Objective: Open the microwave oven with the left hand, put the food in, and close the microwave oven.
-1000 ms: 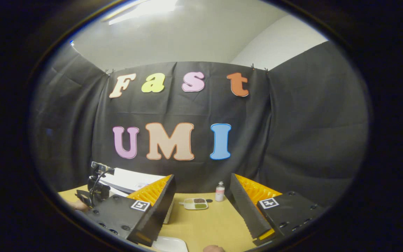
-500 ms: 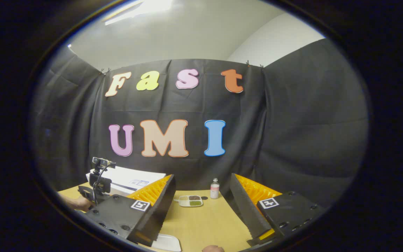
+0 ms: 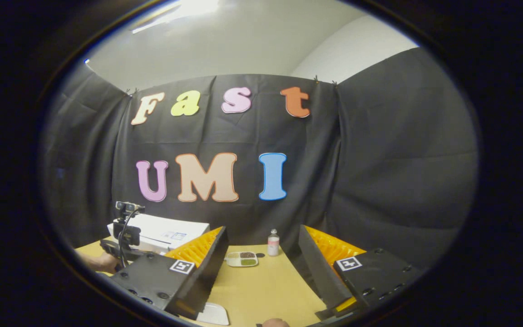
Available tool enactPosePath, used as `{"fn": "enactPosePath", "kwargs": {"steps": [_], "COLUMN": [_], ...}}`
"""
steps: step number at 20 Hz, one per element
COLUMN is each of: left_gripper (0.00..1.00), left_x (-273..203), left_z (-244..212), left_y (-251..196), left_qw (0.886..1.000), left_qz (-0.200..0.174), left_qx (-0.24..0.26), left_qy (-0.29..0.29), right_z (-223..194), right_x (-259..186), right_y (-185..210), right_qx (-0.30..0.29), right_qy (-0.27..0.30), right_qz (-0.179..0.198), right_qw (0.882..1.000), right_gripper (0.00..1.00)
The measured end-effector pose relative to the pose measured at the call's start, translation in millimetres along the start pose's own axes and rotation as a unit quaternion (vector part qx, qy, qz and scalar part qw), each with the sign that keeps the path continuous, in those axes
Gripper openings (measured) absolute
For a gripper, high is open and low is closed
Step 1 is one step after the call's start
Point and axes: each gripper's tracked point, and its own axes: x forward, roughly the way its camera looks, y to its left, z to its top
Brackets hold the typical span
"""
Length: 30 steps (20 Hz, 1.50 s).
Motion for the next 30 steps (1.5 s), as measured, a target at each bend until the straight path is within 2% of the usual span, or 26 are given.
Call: {"fn": "enactPosePath", "kwargs": {"steps": [2,3,5,6,8,10,19,21,23,24,25,26,27,29,30], "left_gripper": [0.07,0.07,0.08,0.06,0.08,0.07,0.09,0.17,0.33,0.48,0.57,0.89,0.99,0.93,0.95], "left_x": [10,11,9,5,-4,-21,-127,-150,-173,-187,-196,-207,-216,-235,-242], "left_z": [3,-11,-7,-2,15,33,100,124,147,160,172,180,192,207,215], "left_y": [1,-1,-3,-3,-4,-7,-15,-10,-5,-3,1,9,19,25,24], "left_qw": [1.0,1.0,1.0,1.0,1.0,0.999,0.992,0.988,0.984,0.981,0.979,0.976,0.974,0.968,0.965], "left_qz": [0.003,0.004,0.008,0.011,0.008,0.001,-0.029,-0.029,-0.032,-0.035,-0.031,-0.02,-0.006,0.01,0.008], "left_qx": [0.006,-0.007,-0.007,-0.001,0.021,0.035,0.029,0.022,0.01,0.008,0.011,0.019,0.03,0.036,0.03], "left_qy": [0.003,0.029,0.021,0.013,-0.013,-0.037,-0.116,-0.149,-0.175,-0.19,-0.202,-0.215,-0.225,-0.249,-0.261], "right_z": [1,-2,-2,-2,-1,-1,8,9,13,14,17,21,25,35,37], "right_x": [2,2,4,3,3,3,19,22,24,25,26,28,30,34,31], "right_y": [6,10,16,19,24,28,71,77,85,89,93,97,100,105,106], "right_qx": [0.005,0.005,0.004,0.005,0.005,0.01,0.025,0.029,0.03,0.028,0.025,0.023,0.022,0.022,0.021], "right_qy": [-0.001,0.001,0.001,0.0,-0.004,-0.005,-0.025,-0.024,-0.027,-0.029,-0.033,-0.037,-0.041,-0.045,-0.044], "right_qz": [0.009,0.014,0.021,0.024,0.027,0.028,0.056,0.063,0.069,0.072,0.075,0.077,0.077,0.075,0.071], "right_qw": [1.0,1.0,1.0,1.0,1.0,1.0,0.998,0.997,0.997,0.997,0.996,0.996,0.996,0.996,0.996], "right_gripper": [0.9,0.9,0.9,0.9,0.9,0.9,0.9,0.9,0.9,0.9,0.9,0.9,0.9,0.9,0.9]}}
